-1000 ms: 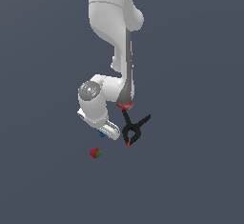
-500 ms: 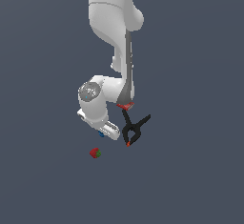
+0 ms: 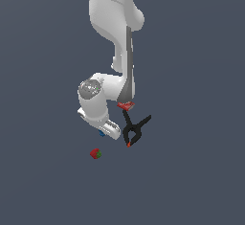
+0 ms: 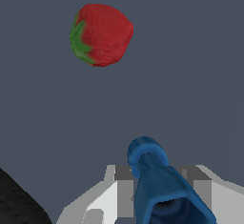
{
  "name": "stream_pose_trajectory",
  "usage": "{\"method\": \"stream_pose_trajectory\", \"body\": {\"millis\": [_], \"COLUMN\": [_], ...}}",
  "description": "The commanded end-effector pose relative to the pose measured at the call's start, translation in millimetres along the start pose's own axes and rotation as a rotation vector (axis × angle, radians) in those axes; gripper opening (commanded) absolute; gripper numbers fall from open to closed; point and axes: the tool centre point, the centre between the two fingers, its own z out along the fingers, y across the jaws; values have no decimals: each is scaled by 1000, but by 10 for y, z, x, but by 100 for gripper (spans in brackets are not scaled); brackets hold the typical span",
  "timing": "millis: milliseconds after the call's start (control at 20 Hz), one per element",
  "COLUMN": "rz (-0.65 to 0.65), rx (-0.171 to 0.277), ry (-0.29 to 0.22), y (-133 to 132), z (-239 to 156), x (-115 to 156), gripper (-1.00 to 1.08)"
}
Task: Pick up a designated object from a clutter of objects.
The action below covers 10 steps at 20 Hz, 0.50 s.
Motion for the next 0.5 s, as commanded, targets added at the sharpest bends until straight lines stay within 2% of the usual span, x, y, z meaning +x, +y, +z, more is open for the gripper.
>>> {"method": "stream_pose_trajectory", "body": {"millis": [0,450], "rz": [0,1], "rx": [0,2], "ry": [1,1], "y": [6,66], "z": [-88,-658], "x": [-21,-181], "gripper": [-100,-100]}}
